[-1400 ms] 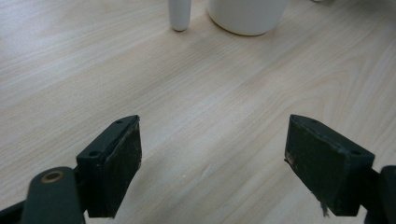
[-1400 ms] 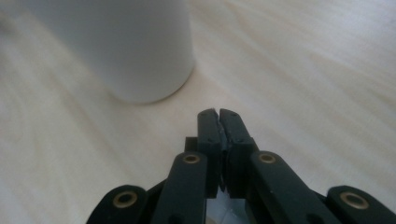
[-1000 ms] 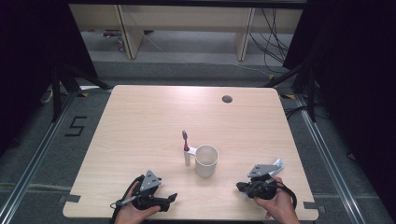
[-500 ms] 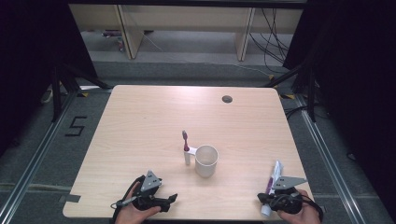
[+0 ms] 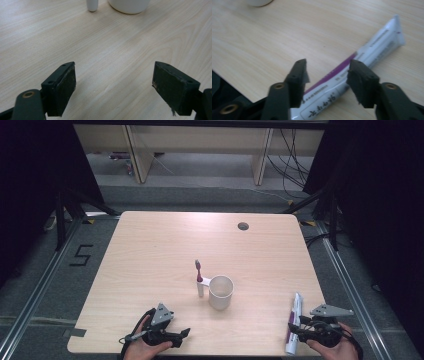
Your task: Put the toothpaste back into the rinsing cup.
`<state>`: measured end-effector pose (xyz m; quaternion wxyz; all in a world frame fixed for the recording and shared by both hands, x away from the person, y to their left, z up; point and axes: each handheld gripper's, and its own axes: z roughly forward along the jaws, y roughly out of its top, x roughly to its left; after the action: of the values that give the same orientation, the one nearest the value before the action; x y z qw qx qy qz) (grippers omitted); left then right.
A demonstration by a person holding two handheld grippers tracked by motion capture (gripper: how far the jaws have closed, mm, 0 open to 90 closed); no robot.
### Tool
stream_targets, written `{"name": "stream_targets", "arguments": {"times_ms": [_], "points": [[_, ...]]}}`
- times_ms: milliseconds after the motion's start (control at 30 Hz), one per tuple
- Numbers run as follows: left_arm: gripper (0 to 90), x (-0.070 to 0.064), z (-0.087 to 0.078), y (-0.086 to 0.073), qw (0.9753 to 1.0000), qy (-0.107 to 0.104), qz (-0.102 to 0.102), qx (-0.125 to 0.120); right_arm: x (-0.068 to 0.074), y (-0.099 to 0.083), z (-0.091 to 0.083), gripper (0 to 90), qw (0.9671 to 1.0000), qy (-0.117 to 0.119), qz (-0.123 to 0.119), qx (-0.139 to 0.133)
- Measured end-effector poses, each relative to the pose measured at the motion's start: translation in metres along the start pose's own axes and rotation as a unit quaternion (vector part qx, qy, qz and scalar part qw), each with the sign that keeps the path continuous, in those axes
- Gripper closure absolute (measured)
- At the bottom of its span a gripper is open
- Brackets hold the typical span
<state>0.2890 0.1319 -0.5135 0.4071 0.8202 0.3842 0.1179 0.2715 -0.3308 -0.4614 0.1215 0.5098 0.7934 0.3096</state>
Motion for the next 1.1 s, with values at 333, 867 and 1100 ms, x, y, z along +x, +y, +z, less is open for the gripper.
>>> {"name": "stream_targets", "arguments": {"times_ms": [333,867,1100], "points": [[18.6,0.000,-0.001,0.000,1.0000,0.001,0.001,0.002,-0.015,-0.003,0.010,33.7,0.9997,-0.003,0.008,0.025],[18.6,-0.001,-0.001,0.000,1.0000,0.002,0.003,0.001,-0.015,0.009,0.036,43.5,0.9963,0.016,-0.007,0.084],[18.6,0.000,-0.001,0.000,1.0000,0.003,0.004,0.001,-0.013,0.021,0.043,56.8,0.9948,0.027,-0.020,0.096]]}}
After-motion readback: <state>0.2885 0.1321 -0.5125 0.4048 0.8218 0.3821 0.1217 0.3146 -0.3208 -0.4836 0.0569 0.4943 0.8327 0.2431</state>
